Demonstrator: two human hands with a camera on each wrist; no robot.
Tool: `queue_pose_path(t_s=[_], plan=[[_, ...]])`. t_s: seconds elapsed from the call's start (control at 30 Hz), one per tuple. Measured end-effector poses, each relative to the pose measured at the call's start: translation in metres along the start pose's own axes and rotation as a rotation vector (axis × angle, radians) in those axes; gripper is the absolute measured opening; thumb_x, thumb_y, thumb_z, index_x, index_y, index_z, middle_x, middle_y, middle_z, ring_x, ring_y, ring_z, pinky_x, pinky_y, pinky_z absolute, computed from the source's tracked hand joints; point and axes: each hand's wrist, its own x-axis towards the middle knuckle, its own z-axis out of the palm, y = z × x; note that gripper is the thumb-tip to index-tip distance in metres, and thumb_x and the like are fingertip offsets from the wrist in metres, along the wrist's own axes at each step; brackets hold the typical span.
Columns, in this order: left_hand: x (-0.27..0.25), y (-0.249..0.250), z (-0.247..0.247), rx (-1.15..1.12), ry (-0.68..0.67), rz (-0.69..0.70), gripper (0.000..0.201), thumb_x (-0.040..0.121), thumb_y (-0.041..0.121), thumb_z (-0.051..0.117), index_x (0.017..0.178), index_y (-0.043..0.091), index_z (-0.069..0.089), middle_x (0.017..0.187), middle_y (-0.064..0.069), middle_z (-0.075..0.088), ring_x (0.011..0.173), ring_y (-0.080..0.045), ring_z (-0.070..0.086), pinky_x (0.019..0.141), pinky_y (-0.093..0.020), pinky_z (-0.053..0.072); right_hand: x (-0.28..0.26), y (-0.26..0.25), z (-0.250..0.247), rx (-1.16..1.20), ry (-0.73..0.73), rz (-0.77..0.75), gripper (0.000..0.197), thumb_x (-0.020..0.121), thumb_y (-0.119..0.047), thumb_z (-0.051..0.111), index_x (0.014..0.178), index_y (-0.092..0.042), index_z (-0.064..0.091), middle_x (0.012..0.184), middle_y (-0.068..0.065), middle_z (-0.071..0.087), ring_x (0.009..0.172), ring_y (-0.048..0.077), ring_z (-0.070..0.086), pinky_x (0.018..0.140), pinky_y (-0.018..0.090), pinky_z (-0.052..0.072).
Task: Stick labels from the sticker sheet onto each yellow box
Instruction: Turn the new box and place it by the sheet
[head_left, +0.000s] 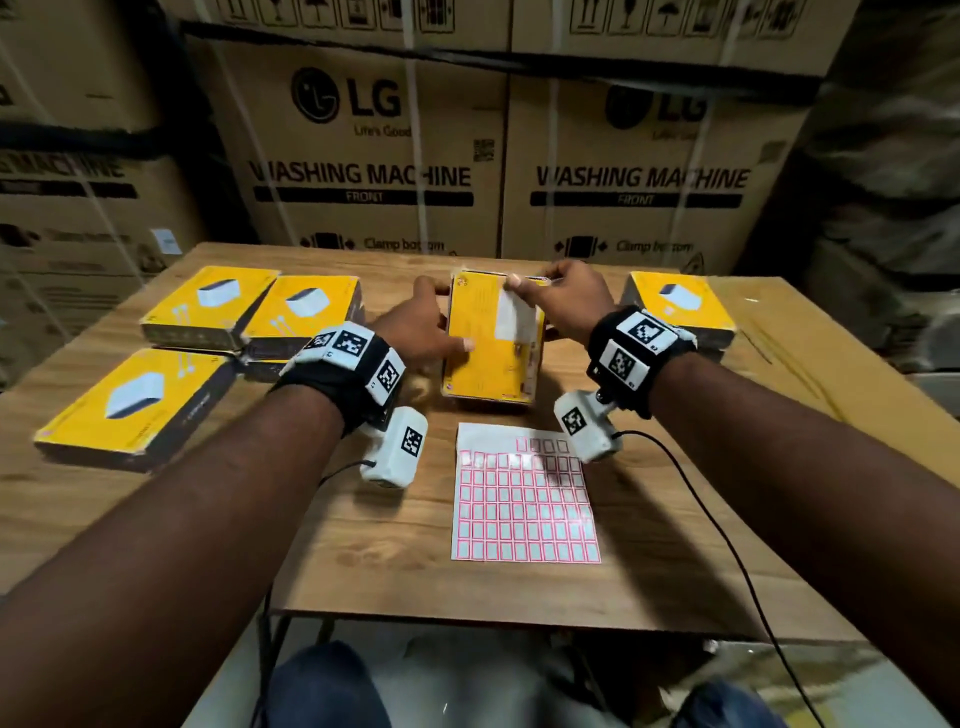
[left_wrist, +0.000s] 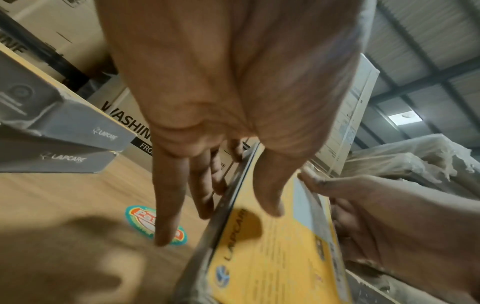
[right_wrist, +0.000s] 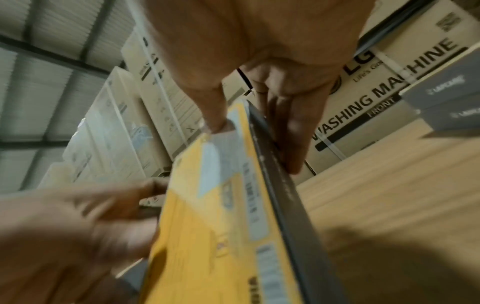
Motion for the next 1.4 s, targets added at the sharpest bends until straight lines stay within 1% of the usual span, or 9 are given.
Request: queue_pose_path(t_s=[0.13,0.27,0.4,0.57,0.7,0.93,1.13,1.23,1.4], plan=[[0.007,-0.001,0.010,0.020,-0.037,-0.039,0.081,0.081,0.011,0.076,0.132,0.025,0.014,0.114,-0.012,0.059,0.086,-0.031,0.070,0.069,-0.045,0.061,0.006,0.009,0.001,-0.137,0.024,0.086,0.044,0.084,-0.050,0.068,0.101,-0.011,0.059,0.094,0.005,0.063,0.081,0.020,0.064,0.048,0.025,0.053],[0.007,0.000,0.017,0.120,-0.094,-0.023,0.094,0.071,0.016,0.085,0.132,0.031,0.016,0.132,-0.015,0.048,0.094,-0.033,0.066,0.076,-0.051,0.059,0.012,0.015,0.008,-0.238,-0.012,0.106,0.058,0.079,-0.048,0.072,0.118,-0.013,0.048,0.116,0.009,0.060,0.097,0.026,0.063,0.082,0.042,0.057],[0.006,-0.008,0.024,0.290,-0.182,0.016,0.107,0.066,0.027,0.088,0.146,0.023,0.017,0.143,-0.014,0.040,0.115,-0.032,0.056,0.091,-0.046,0.053,0.005,0.015,0.011,-0.359,-0.168,0.025,0.076,0.078,-0.047,0.075,0.133,-0.011,0.038,0.128,0.011,0.055,0.111,0.026,0.056,0.086,0.031,0.046],[0.006,-0.016,0.027,0.383,-0.126,0.053,0.086,0.073,0.023,0.083,0.144,0.016,0.035,0.145,-0.009,0.044,0.119,-0.025,0.054,0.093,-0.032,0.048,-0.005,0.014,0.005,-0.581,-0.401,-0.057,0.085,0.070,-0.045,0.082,0.139,-0.018,0.040,0.141,0.007,0.047,0.123,0.024,0.049,0.098,0.035,0.043],[0.003,-0.018,0.031,0.342,-0.043,0.050,0.069,0.082,0.022,0.076,0.141,0.014,0.043,0.143,-0.007,0.049,0.127,-0.024,0.050,0.101,-0.030,0.044,-0.016,0.019,0.006,-0.827,-0.525,-0.176,0.088,0.064,-0.039,0.087,0.138,-0.022,0.042,0.142,0.005,0.043,0.125,0.025,0.045,0.098,0.034,0.042],[-0.002,-0.014,0.037,0.340,0.005,0.036,0.054,0.085,0.024,0.073,0.133,0.014,0.049,0.127,-0.009,0.060,0.114,-0.025,0.058,0.095,-0.031,0.047,-0.020,0.032,0.008,-0.865,-0.305,-0.324,0.055,0.071,-0.024,0.082,0.120,-0.020,0.058,0.121,0.006,0.056,0.110,0.024,0.054,0.091,0.035,0.048],[-0.005,-0.004,0.030,0.450,0.045,0.022,0.024,0.083,0.034,0.072,0.098,0.016,0.065,0.101,-0.004,0.068,0.097,-0.023,0.062,0.077,-0.030,0.048,-0.031,0.023,0.007,-0.967,-0.281,-0.392,0.023,0.079,-0.028,0.073,0.098,-0.021,0.062,0.104,0.004,0.059,0.093,0.023,0.056,0.069,0.031,0.045],[-0.009,-0.001,0.031,0.507,-0.082,0.069,0.019,0.083,0.041,0.069,0.077,0.023,0.069,0.082,0.003,0.070,0.085,-0.017,0.064,0.069,-0.027,0.047,-0.042,0.014,0.008,-0.963,-0.410,-0.374,0.022,0.080,-0.035,0.073,0.094,-0.020,0.066,0.090,0.000,0.061,0.087,0.021,0.059,0.066,0.027,0.043],[-0.013,-0.001,0.039,0.508,-0.261,0.061,0.020,0.083,0.046,0.070,0.082,0.026,0.072,0.085,0.005,0.071,0.085,-0.014,0.064,0.076,-0.028,0.051,-0.056,0.014,0.011,-1.105,-0.714,-0.342,0.028,0.084,-0.041,0.067,0.101,-0.019,0.071,0.091,0.000,0.067,0.088,0.022,0.062,0.070,0.028,0.046]])
